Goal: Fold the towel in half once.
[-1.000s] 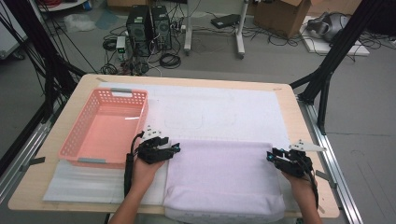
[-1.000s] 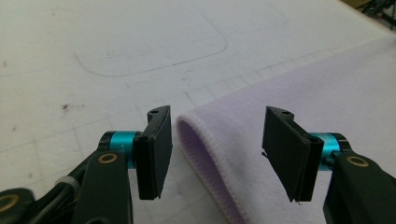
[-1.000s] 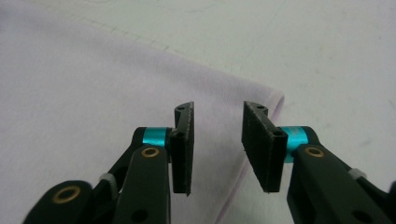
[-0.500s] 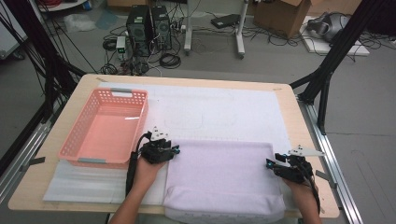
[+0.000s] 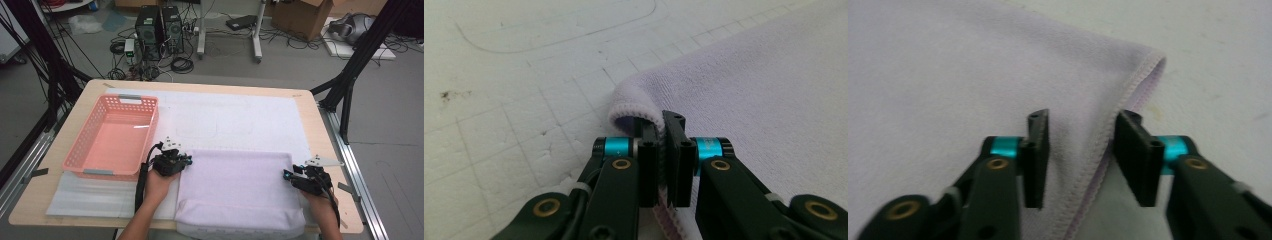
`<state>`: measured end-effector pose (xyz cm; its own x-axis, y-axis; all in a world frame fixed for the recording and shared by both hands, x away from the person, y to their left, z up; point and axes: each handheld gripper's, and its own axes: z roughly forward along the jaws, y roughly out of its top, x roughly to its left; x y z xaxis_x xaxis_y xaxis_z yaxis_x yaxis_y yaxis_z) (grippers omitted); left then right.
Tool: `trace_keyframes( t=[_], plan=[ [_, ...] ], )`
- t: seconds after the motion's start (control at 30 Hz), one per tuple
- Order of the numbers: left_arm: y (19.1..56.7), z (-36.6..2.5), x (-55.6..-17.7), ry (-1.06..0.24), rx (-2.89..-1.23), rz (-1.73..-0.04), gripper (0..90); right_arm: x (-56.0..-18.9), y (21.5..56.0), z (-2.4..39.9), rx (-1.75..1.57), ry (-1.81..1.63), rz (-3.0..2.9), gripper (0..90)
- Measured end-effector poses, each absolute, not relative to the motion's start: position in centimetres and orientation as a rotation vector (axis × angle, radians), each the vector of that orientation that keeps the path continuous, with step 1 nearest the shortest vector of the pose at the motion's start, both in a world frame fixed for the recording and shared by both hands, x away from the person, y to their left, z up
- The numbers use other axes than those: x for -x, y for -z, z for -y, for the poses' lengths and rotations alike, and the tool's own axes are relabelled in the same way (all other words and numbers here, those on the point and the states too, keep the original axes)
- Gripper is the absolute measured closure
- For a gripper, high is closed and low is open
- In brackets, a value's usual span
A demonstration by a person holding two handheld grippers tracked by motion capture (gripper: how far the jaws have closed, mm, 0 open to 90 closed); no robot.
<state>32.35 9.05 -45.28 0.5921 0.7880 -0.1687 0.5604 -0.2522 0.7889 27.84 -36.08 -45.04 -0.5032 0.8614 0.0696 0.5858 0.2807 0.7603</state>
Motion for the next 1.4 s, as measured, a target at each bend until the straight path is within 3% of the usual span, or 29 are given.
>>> trace_keyframes(
  t=[0.07,0.17,0.6,0.9,1.3,1.4],
  plan=[
    [45.3,-9.0,-32.3,-0.337,-1.944,-1.083,85.8,-27.9,45.0,35.9,-1.297,-1.091,-2.231,80.1],
    [45.2,-8.9,-32.2,-0.346,-1.933,-1.099,86.0,-28.0,44.8,35.7,-1.330,-1.108,-2.256,84.9],
    [41.8,-9.2,-34.7,-0.423,-1.804,-1.095,86.2,-29.2,43.4,36.0,-1.260,-1.163,-2.131,85.7],
    [41.5,-9.4,-39.1,-0.428,-1.740,-1.115,86.0,-34.3,41.5,36.2,-1.262,-1.146,-2.086,85.5],
    [41.0,-9.1,-43.8,-0.440,-1.734,-1.127,85.9,-39.6,42.0,36.0,-1.303,-1.092,-2.042,85.4],
    [41.0,-9.4,-44.5,-0.435,-1.652,-1.154,85.8,-40.5,42.1,35.9,-1.330,-1.112,-2.010,85.5]
  ],
)
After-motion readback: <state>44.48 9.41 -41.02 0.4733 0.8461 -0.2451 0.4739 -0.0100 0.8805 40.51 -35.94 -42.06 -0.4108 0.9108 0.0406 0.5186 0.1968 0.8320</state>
